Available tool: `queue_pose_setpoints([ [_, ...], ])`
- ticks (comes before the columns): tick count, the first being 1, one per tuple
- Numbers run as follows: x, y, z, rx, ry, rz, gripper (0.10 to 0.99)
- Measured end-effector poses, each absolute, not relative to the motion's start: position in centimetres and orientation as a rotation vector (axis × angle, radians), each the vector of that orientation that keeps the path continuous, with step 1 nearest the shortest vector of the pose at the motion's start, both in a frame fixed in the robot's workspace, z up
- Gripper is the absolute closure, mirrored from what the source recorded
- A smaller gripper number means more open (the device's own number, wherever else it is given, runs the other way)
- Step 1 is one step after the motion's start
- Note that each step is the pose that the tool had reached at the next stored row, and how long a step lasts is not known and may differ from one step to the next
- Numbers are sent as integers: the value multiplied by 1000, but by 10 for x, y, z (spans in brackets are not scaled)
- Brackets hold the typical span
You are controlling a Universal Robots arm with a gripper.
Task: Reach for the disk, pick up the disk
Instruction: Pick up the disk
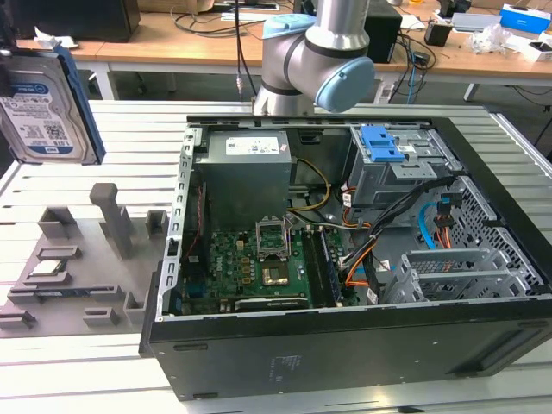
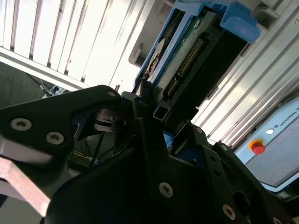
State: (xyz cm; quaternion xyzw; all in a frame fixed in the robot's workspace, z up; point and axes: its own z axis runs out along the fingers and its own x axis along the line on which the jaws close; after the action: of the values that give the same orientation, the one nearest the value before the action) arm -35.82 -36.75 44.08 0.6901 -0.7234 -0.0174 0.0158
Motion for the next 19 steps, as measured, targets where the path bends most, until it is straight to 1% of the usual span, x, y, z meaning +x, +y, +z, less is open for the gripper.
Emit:
queue_pose_setpoints([
  [19,-355,-367,468,2145,-2249,-56,722],
])
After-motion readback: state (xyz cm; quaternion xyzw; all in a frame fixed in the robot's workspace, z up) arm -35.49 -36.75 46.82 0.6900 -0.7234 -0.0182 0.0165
